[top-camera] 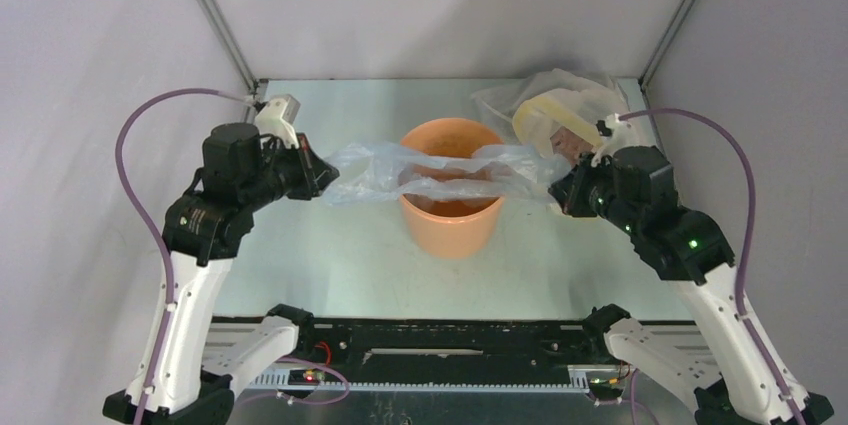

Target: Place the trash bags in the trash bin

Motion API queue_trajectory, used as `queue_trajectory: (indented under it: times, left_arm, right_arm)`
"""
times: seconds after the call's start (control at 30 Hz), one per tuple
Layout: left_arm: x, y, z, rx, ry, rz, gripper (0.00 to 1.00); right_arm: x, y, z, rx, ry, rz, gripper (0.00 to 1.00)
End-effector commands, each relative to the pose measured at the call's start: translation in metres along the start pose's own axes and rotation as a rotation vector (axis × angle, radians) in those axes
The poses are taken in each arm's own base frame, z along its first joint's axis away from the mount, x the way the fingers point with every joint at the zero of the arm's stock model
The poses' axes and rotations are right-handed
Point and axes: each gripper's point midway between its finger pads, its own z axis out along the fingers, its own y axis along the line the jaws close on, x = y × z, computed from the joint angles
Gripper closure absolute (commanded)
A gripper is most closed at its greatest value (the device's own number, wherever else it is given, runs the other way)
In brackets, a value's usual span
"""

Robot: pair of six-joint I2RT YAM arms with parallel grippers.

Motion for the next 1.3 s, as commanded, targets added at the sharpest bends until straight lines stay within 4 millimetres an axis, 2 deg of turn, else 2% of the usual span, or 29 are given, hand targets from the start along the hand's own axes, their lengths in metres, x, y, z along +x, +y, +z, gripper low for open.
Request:
queue_trajectory:
  times: [0.0,0.23,0.37,0.43,0.57,0.63,0.73,0.9,0.97,1.07,1.17,1.27]
  left_arm:
    - [0.020,0.007,-0.007,-0.018,0.034,-0.002,1.00]
    - [0.059,0.025,0.001,-0.058,0.099,-0.015,1.00]
    - [0.073,0.032,0.023,-0.052,0.108,-0.049,1.00]
    - [0.076,0.042,0.031,-0.093,0.094,-0.063,1.00]
    - [0.069,0.062,0.036,-0.180,-0.006,-0.067,1.00]
    - [0.062,0.067,0.039,-0.199,-0.053,-0.067,1.00]
    - [0.050,0.071,0.047,-0.209,-0.126,-0.059,1.00]
    - [0.025,0.071,0.057,-0.206,-0.224,-0.049,1.00]
    - [0.017,0.073,0.061,-0.212,-0.250,-0.050,0.98]
    - [0.009,0.073,0.071,-0.211,-0.264,-0.058,0.95]
    - [0.004,0.071,0.082,-0.203,-0.241,-0.076,0.87]
    - [-0.001,0.068,0.095,-0.186,-0.220,-0.095,0.84]
  right_arm:
    - [0.009,-0.018,-0.014,0.073,0.015,-0.022,1.00]
    - [0.034,-0.036,-0.009,0.126,0.067,-0.025,1.00]
    - [0.038,-0.039,0.010,0.135,0.059,-0.015,1.00]
    - [0.038,-0.042,0.020,0.147,0.050,-0.007,1.00]
    - [0.035,-0.047,0.035,0.154,-0.014,0.008,0.95]
    - [0.031,-0.047,0.042,0.151,-0.036,0.003,0.85]
    - [0.016,-0.047,0.051,0.150,-0.087,-0.007,0.76]
    - [-0.008,-0.044,0.060,0.128,-0.166,-0.003,0.50]
    - [-0.015,-0.043,0.064,0.119,-0.187,-0.008,0.43]
    - [-0.021,-0.043,0.074,0.106,-0.191,0.001,0.36]
    - [-0.022,-0.045,0.086,0.091,-0.174,0.027,0.34]
    - [-0.020,-0.047,0.098,0.081,-0.145,0.050,0.33]
